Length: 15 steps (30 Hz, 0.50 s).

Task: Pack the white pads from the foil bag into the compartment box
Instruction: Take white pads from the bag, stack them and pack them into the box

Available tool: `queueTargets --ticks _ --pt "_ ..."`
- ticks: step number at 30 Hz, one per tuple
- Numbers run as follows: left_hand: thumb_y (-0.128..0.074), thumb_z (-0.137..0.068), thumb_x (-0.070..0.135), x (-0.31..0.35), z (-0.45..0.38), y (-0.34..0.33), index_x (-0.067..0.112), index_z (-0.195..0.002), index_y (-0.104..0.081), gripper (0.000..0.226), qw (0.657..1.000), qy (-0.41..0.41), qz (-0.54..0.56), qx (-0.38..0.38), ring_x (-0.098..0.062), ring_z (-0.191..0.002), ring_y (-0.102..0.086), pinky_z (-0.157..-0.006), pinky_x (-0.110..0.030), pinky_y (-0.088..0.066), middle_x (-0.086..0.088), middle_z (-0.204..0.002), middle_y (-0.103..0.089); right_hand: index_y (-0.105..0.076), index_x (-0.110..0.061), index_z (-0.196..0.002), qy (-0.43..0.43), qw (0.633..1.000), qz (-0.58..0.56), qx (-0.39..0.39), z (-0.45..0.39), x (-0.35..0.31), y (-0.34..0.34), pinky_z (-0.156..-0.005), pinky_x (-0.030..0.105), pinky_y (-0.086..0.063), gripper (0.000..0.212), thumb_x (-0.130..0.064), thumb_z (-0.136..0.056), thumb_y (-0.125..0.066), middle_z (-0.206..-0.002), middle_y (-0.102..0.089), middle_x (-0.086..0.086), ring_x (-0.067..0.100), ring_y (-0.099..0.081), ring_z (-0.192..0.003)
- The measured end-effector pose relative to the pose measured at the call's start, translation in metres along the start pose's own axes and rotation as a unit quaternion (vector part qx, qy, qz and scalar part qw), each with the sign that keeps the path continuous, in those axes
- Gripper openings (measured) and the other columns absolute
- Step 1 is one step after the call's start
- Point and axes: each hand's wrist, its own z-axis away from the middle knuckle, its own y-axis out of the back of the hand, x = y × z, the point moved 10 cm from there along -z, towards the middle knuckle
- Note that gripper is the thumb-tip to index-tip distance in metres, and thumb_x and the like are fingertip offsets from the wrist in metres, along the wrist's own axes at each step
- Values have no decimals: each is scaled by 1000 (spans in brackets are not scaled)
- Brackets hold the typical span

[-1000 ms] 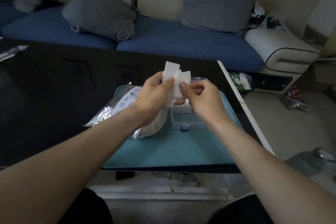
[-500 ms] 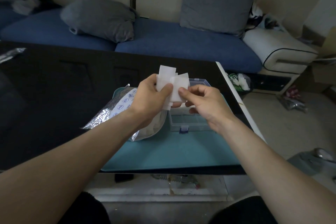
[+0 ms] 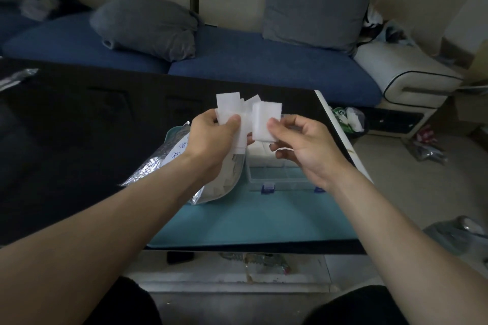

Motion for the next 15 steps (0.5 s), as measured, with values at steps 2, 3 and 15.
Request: queueTargets --ticks 2,3,15 --pt "-59 -98 9 -5 -2 0 11 -103 -59 5 999 32 15 5 -24 -87 -71 -79 -41 -61 -10 -102 -70 -66 -10 -90 4 999 28 -28 3 2 -14 -57 24 -53 16 -22 -86 -76 -70 -72 -4 13 -67 -61" --pt "-59 -96 5 -7 -1 -4 8 -102 -60 6 998 47 42 -7 -29 -94 -70 -85 -45 -59 -14 -105 -70 -66 -9 -89 7 999 46 -28 4 4 -19 -56 23 -53 17 -22 -85 -77 -70 -73 -3 13 -67 -59" --pt "-54 -95 -3 -2 4 -24 -2 -126 -54 30 995 7 34 -92 -29 -98 -70 -80 -39 -59 -22 -115 -68 -67 -17 -75 89 965 222 106 3 -9 -6 -55 18 -50 34 -44 -73 -88 -68 -72 -2 5 -65 -57"
